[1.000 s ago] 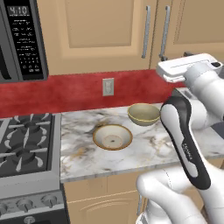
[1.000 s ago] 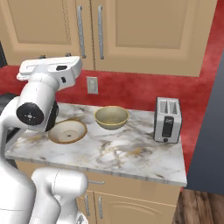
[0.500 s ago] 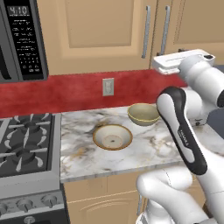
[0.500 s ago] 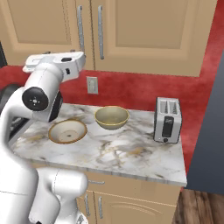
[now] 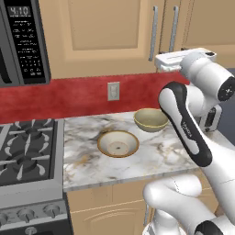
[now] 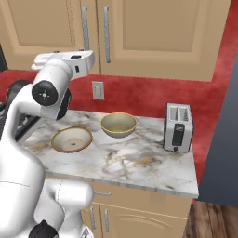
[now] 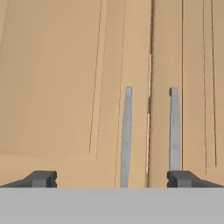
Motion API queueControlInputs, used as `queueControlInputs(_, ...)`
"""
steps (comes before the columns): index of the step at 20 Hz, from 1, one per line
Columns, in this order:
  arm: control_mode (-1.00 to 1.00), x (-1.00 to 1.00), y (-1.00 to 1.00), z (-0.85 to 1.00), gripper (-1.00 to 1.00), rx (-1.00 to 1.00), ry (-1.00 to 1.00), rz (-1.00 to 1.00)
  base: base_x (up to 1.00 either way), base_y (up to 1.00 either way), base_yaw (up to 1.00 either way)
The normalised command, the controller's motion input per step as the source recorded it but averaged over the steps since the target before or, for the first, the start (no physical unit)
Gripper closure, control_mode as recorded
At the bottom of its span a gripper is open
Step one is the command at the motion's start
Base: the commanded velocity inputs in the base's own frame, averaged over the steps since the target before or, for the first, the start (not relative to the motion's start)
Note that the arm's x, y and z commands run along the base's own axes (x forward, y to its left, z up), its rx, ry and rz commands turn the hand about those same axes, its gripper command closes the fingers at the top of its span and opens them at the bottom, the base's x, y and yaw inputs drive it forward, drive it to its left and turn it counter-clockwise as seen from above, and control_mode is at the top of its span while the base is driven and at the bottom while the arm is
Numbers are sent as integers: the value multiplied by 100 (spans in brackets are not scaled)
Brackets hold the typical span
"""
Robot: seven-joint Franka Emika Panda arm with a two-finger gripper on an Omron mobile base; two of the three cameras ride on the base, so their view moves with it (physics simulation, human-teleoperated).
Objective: Open the cabinet. Pick the bowls from the counter and place them in the cabinet. Then close the cabinet.
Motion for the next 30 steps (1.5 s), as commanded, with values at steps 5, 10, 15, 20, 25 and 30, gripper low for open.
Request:
queueControlInputs(5, -100, 45, 0, 0, -100, 0, 5, 0, 0, 0, 0)
queueControlInputs(10, -100, 45, 2, 0, -100, 0, 5, 0, 0, 0, 0)
queueControlInputs(15, -100, 45, 0, 0, -100, 0, 3, 0, 0, 0, 0)
queueControlInputs(20, -100, 48, 0, 0, -100, 0, 2, 0, 0, 0, 0)
queueControlInputs(25, -100, 48, 0, 0, -100, 0, 0, 0, 0, 0, 0)
queueControlInputs(30, -100, 50, 6, 0, -100, 0, 1, 0, 0, 0, 0)
